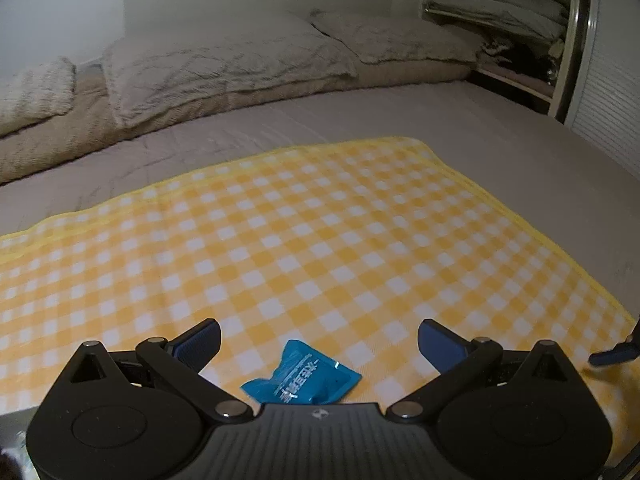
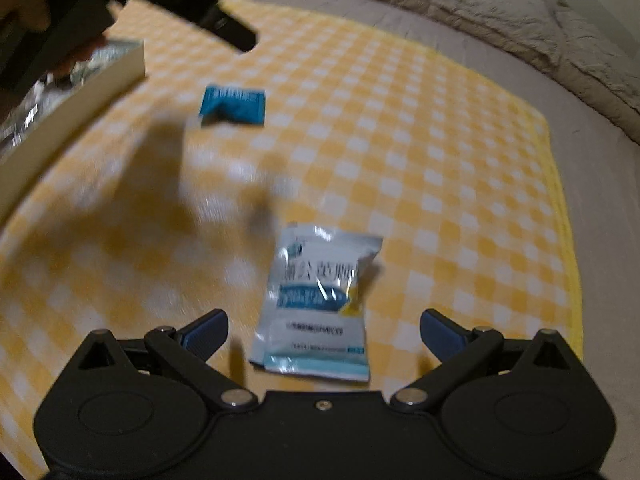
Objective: Organize soft objects
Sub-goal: 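Grasp the blue packet with the left tool while the right tool grasps the white-and-blue sachet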
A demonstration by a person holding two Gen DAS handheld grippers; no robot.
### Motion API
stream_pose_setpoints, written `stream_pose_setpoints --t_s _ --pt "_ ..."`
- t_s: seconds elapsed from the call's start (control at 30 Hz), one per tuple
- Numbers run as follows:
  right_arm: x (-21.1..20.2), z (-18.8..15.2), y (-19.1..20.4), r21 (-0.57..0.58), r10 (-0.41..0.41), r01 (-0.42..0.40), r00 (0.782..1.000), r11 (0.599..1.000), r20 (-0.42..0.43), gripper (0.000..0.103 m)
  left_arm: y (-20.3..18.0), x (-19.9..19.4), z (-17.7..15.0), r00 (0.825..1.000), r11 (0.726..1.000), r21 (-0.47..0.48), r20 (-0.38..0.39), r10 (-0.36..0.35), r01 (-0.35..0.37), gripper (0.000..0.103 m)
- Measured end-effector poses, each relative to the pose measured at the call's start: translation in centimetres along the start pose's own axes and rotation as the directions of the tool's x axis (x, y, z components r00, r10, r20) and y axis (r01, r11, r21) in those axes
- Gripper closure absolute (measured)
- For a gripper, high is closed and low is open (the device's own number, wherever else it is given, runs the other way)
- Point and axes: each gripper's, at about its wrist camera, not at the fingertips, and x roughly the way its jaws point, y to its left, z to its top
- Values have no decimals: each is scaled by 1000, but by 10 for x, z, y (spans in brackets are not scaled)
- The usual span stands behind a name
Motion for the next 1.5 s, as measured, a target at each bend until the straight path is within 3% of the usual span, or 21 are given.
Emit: stream_pose_setpoints --t_s 0.13,0.3,0.43,0.6,0.8,0.97,1.07,1.33,1.43,1.5 --pt "9 -7 -13 1 -38 38 998 999 -41 0 2 15 -3 999 999 25 -7 -31 31 0" --pt "13 -11 -47 108 -96 104 993 989 -71 0 8 30 -9 997 997 10 -14 -71 71 0" --pt "10 -15 -73 199 -134 148 988 969 -80 0 12 50 -10 998 998 -11 -31 -57 57 0" --pt "0 -16 -90 320 -48 49 999 946 -9 0 17 67 -13 991 995 -32 -94 -96 93 0" --pt "4 -2 -85 466 97 -102 995 879 35 0 21 69 -19 964 981 -36 -181 -195 191 1" --pt "24 13 -77 577 169 -141 986 805 5 0 22 64 -20 937 968 -51 -245 -250 245 3" --pt "35 23 -67 586 160 -118 987 802 -20 0 17 60 -19 922 965 -31 -287 -259 261 12" --pt "54 44 -48 597 49 15 995 802 -90 0 10 67 -16 938 977 -104 -278 -206 184 14" --pt "59 49 -39 553 13 59 992 831 -126 0 5 68 -14 941 986 -91 -296 -162 141 17" --pt "62 51 -32 508 -21 99 987 856 -157 0 0 68 -13 945 993 -64 -307 -115 100 26"
